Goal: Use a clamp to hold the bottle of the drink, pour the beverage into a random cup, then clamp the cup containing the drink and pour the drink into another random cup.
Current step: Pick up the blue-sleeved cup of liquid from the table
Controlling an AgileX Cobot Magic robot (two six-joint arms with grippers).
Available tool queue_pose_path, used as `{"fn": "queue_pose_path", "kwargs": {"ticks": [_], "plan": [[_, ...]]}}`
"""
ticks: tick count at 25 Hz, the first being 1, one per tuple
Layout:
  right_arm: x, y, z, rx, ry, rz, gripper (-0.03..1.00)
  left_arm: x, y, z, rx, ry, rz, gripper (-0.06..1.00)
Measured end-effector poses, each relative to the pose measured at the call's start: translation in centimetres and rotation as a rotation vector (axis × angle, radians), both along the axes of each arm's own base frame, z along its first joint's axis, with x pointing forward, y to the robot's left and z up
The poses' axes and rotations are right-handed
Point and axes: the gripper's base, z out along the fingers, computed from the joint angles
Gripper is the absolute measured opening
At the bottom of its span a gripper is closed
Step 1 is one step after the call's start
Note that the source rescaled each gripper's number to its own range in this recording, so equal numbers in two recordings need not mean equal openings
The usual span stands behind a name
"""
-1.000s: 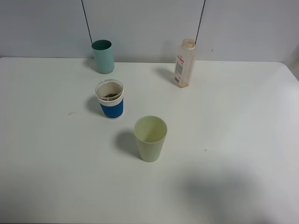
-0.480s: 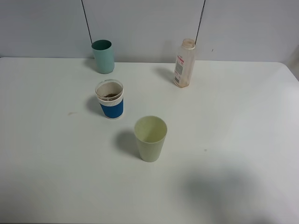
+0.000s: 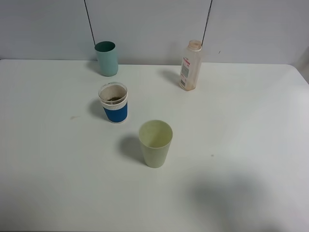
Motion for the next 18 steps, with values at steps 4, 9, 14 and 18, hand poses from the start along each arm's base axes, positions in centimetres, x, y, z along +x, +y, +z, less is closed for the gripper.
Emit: {"fn": "queue_pose_path", "kwargs": {"ticks": [4, 9, 14, 18], "plan": [[-0.02, 0.01, 0.00, 0.000, 0.000, -0.021, 1.00, 0.00, 0.00, 0.00, 0.000, 0.000, 0.000, 0.99], [-0.07, 0.04, 0.00, 0.000, 0.000, -0.104, 1.00, 0.00, 0.00, 0.00, 0.000, 0.000, 0.000, 0.99], [-0.17, 0.09, 0.00, 0.000, 0.000, -0.239, 1.00, 0.00, 0.00, 0.00, 0.000, 0.000, 0.000, 0.99], [-0.18, 0.11, 0.00, 0.000, 0.000, -0.265, 1.00, 0.00, 0.00, 0.00, 0.000, 0.000, 0.000, 0.99]]}}
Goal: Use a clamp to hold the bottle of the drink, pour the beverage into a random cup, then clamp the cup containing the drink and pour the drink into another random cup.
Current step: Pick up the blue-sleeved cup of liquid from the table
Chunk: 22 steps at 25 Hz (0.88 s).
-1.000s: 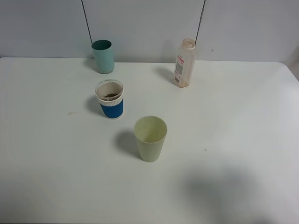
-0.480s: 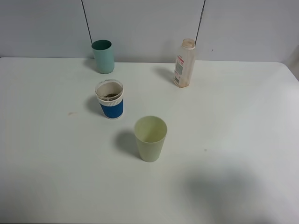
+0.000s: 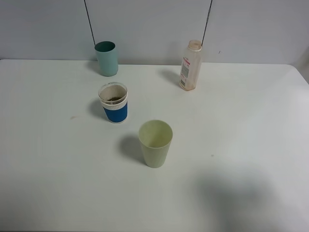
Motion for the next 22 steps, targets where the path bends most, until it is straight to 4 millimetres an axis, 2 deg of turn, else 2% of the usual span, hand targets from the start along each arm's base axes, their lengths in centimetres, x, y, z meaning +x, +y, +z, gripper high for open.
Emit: {"fn": "queue_pose_path", "kwargs": {"ticks": [22], "plan": [[0.00, 0.00, 0.00, 0.000, 0.000, 0.002, 1.00, 0.00, 0.00, 0.00, 0.000, 0.000, 0.000, 0.99]]}}
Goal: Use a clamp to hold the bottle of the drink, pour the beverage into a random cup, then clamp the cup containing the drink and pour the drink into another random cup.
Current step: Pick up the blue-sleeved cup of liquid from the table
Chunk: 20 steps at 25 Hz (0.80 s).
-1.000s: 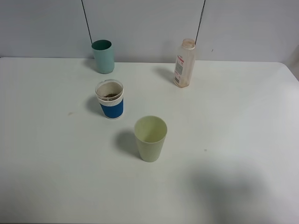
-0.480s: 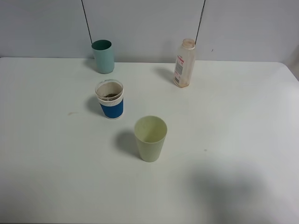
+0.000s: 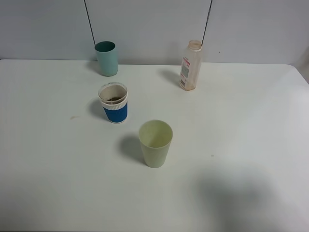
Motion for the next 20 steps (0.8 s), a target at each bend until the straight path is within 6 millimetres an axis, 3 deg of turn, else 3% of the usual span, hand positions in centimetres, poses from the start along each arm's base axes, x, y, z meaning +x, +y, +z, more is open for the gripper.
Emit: {"fn": "queue_pose_path", "kwargs": {"ticks": [17, 20], "plan": [[0.0, 0.0, 0.0, 0.000, 0.000, 0.000, 1.00, 0.0, 0.0, 0.0, -0.003, -0.003, -0.002, 0.99], [0.0, 0.0, 0.0, 0.000, 0.000, 0.000, 1.00, 0.1, -0.3, 1.3, -0.006, -0.114, -0.035, 0.99]]}}
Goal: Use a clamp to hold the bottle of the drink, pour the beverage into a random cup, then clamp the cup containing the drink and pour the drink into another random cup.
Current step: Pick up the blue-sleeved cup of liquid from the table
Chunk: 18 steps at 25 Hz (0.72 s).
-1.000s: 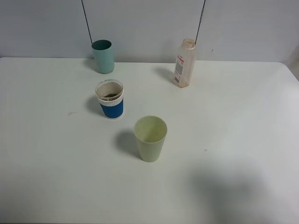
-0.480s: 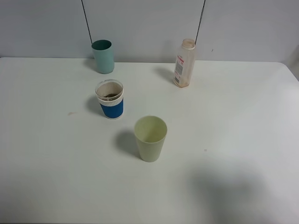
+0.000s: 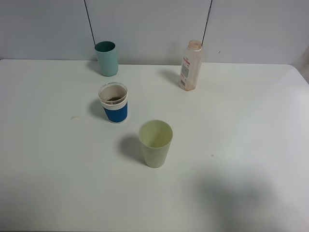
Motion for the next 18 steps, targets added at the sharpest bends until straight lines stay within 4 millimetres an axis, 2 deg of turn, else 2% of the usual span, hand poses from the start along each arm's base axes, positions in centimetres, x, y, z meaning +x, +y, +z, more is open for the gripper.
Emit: {"fn": "queue_pose_path", "kwargs": {"ticks": [4, 7, 10, 12, 14, 15, 18], "plan": [[0.0, 0.0, 0.0, 0.000, 0.000, 0.000, 1.00, 0.7, -0.3, 1.2, 0.017, -0.112, -0.041, 0.99], [0.0, 0.0, 0.0, 0.000, 0.000, 0.000, 1.00, 1.8, -0.5, 1.7, 0.043, -0.118, -0.065, 0.99], [0.0, 0.0, 0.0, 0.000, 0.000, 0.000, 1.00, 4.4, -0.7, 2.4, 0.092, -0.106, -0.109, 0.99], [0.0, 0.0, 0.0, 0.000, 0.000, 0.000, 1.00, 7.0, -0.9, 2.5, 0.136, -0.073, -0.143, 0.97], [0.0, 0.0, 0.0, 0.000, 0.000, 0.000, 1.00, 7.6, -0.9, 2.5, 0.149, -0.061, -0.148, 0.96], [0.0, 0.0, 0.0, 0.000, 0.000, 0.000, 1.00, 9.2, -0.9, 2.1, 0.184, -0.014, -0.165, 0.94], [0.0, 0.0, 0.0, 0.000, 0.000, 0.000, 1.00, 10.7, -1.0, 1.8, 0.202, 0.015, -0.184, 0.93]]}}
